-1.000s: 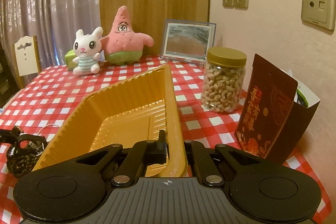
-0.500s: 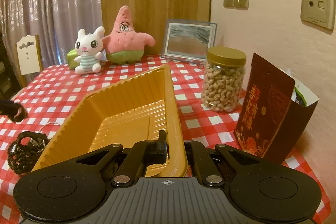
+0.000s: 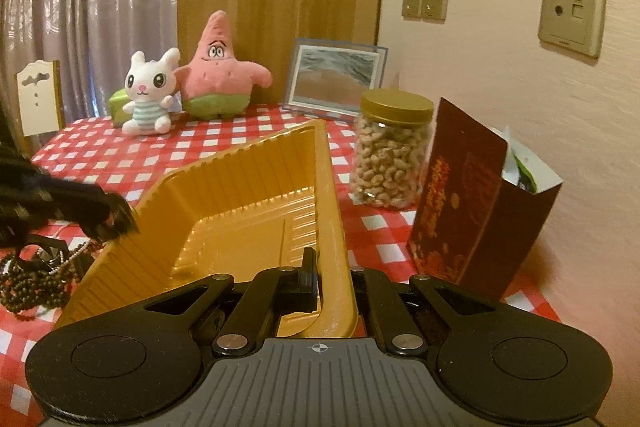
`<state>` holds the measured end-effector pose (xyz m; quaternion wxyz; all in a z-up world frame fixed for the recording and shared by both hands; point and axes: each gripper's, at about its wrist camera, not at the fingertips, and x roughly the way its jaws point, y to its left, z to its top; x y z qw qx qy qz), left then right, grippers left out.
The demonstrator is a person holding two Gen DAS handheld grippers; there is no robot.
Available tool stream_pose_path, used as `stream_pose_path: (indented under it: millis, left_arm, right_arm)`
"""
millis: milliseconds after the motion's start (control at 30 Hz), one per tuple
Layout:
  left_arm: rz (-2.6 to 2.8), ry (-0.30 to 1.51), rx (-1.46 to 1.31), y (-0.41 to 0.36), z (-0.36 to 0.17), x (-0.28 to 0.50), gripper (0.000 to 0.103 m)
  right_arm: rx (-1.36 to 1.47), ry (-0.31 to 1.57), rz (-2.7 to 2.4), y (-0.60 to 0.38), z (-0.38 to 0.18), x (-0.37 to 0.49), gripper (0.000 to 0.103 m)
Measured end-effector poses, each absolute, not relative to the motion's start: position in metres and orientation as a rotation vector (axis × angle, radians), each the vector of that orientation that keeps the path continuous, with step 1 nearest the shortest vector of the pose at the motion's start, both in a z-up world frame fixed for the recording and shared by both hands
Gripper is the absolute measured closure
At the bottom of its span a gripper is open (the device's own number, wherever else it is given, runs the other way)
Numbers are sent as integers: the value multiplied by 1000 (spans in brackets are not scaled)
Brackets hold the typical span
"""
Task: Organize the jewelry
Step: 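Carry the watch into the orange tray and open the left tool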
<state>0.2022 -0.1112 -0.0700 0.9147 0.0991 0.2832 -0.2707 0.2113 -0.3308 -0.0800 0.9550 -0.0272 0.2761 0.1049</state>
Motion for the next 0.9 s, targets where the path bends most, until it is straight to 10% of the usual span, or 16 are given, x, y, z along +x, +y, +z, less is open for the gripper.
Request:
stream_pose_path:
  millis: [767,900]
  left_arm:
    - [-282,730,7,-31,-85,191,70]
    - [-264,760,51,-30,-101,194,53]
  right_arm:
    - [-71,574,196,-340,-89,208,99]
    - [-70,577,195,-340,-90,208,99]
